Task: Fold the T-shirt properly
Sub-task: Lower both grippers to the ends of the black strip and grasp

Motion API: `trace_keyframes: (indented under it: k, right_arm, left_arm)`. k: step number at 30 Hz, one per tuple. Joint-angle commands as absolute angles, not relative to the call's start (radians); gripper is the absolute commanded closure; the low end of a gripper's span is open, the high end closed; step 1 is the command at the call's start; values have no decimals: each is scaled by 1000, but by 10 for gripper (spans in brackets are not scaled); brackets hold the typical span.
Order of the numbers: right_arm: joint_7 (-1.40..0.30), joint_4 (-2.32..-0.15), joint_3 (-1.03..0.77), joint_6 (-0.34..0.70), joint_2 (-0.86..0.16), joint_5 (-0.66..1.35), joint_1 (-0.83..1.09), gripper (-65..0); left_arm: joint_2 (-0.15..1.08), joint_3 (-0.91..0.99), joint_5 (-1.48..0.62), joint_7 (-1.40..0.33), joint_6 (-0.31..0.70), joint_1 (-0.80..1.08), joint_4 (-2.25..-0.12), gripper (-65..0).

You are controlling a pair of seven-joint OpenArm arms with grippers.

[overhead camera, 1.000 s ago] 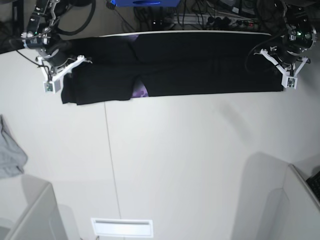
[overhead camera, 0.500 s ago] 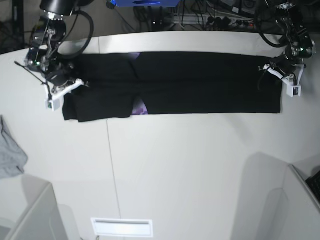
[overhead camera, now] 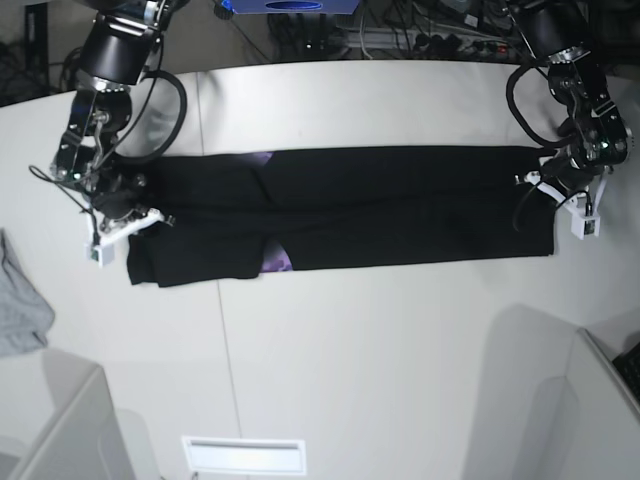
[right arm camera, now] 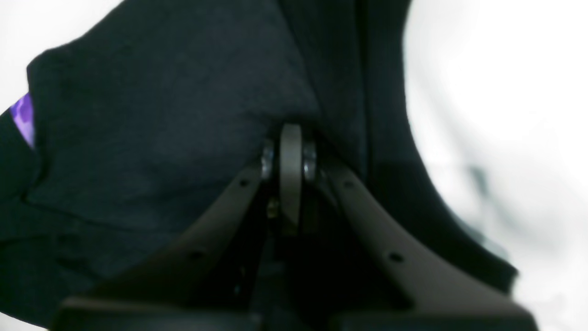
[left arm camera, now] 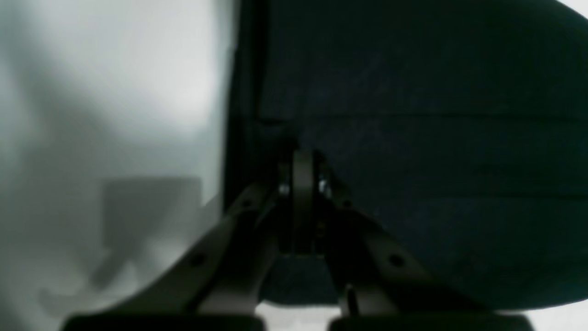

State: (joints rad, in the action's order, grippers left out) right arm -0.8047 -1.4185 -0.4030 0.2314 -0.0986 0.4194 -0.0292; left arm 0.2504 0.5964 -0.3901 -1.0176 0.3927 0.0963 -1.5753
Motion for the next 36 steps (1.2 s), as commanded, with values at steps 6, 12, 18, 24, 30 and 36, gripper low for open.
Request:
trace_keyframes:
  k: [6, 12, 18, 24, 30, 36]
  right_arm:
    - [-805, -1666, -371, 242, -111, 443, 22, 0]
    - [-842, -1910, -372, 242, -77, 443, 130, 0]
    - [-842, -1923, -371, 242, -73, 443, 165, 0]
    - [-842, -1925, -369, 242, -73, 443, 173, 0]
    - [-842, -1925, -354, 242, -73, 443, 177, 0]
    - [-842, -1923, -328, 242, -73, 443, 185, 0]
  left_arm:
    - [274, 625, -406, -1036, 397, 102, -1778, 0]
    - [251, 789, -406, -1072, 503, 133, -1808, 0]
    - [255, 874, -406, -1069, 595, 153, -1728, 0]
    - [252, 895, -406, -974, 697, 150, -1581, -462]
    - [255, 808, -406, -866, 698, 150, -1468, -555]
    - [251, 802, -406, -854, 698, 107, -1434, -525]
